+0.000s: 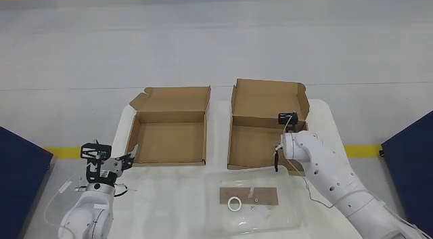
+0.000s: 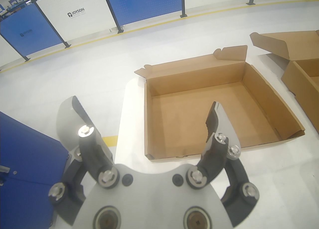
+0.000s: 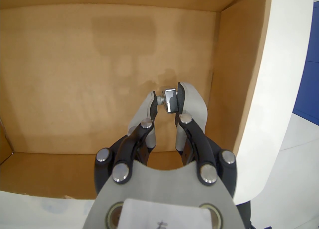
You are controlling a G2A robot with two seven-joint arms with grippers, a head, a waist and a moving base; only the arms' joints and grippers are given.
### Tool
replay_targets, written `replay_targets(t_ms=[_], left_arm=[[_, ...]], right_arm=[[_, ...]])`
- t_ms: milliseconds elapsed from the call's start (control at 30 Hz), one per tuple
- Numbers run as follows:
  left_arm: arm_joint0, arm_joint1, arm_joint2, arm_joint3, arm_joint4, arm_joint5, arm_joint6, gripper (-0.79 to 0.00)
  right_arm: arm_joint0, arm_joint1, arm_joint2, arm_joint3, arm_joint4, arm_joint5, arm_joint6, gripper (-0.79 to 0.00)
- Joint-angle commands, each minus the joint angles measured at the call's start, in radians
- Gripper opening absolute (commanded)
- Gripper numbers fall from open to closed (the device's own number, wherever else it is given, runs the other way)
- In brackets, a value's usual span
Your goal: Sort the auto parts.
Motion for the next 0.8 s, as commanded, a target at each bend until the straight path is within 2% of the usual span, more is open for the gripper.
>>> replay_targets(t_ms=[0, 600, 767], left_arm=[[0.000, 0.000, 0.000, 0.000, 0.000, 0.000, 0.000, 0.000], [0.000, 0.000, 0.000, 0.000, 0.000, 0.000, 0.000, 0.000], [0.000, 0.000, 0.000, 0.000, 0.000, 0.000, 0.000, 0.000]], right_arm=[[0.004, -0.006, -0.003, 0.014, 0.000, -0.002, -0.003, -0.785], [0.027, -0.045, -0.005, 0.089, -0.010, -0.009, -0.007, -0.785], [0.023, -0.050, 0.003, 0.089, -0.022, -0.010, -0.006, -0.662]])
